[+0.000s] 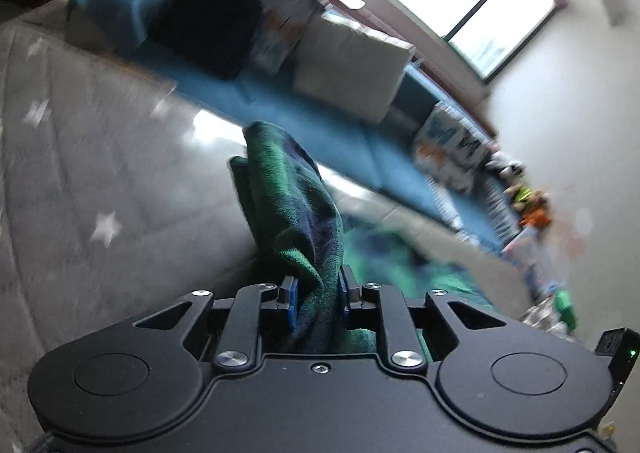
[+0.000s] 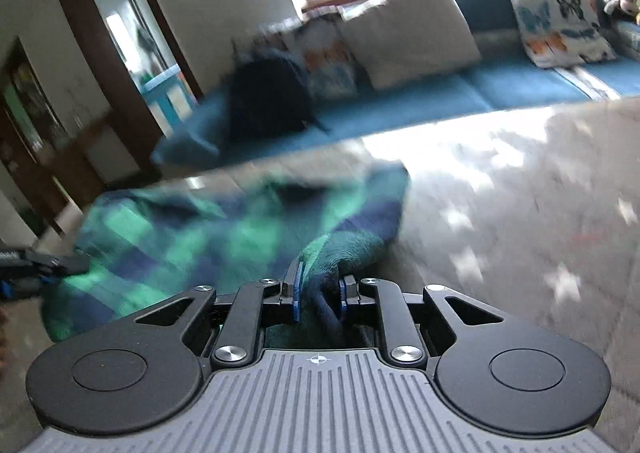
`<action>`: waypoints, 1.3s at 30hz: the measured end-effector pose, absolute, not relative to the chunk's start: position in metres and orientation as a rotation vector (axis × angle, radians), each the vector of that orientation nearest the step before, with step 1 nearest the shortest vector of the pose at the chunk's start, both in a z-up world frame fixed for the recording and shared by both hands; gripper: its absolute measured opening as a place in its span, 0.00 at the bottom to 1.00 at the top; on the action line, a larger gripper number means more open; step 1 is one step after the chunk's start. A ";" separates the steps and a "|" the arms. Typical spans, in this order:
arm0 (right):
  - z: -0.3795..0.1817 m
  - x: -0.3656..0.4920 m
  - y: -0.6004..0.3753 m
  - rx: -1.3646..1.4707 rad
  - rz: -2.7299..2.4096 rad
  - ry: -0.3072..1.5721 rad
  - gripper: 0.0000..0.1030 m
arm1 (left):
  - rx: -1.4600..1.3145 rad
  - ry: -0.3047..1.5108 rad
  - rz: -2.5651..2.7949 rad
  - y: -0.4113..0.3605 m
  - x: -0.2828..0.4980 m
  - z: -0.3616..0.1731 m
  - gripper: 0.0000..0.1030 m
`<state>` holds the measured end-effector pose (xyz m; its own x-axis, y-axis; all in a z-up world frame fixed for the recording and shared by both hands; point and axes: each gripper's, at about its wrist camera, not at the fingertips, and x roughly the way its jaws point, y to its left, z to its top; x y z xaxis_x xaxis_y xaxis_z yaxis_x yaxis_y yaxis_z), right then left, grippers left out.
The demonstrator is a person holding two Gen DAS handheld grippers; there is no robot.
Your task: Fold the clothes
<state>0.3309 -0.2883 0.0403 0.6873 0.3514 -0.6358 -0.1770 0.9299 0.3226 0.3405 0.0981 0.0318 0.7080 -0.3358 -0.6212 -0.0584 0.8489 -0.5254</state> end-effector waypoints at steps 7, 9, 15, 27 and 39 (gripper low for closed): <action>0.024 0.316 -0.285 0.203 0.259 0.782 0.32 | -0.522 0.825 -0.119 0.106 0.333 0.017 0.23; 0.023 0.312 -0.283 0.192 0.246 0.779 0.34 | -0.527 0.827 -0.114 0.109 0.333 0.016 0.25; 0.025 0.304 -0.284 0.150 0.180 0.757 0.39 | -0.502 0.833 -0.042 0.122 0.337 0.017 0.28; 0.038 0.269 -0.236 -0.108 0.168 0.611 0.40 | -0.325 0.830 0.052 0.105 0.326 0.030 0.28; 0.030 0.236 -0.217 -0.087 0.162 0.638 0.48 | -0.169 0.763 0.118 0.064 0.282 0.043 0.58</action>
<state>0.2359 -0.2170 0.0304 0.7910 0.1237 -0.5992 -0.1770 0.9837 -0.0305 0.2823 0.0643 0.0426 0.7169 0.0451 -0.6957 -0.1677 0.9798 -0.1093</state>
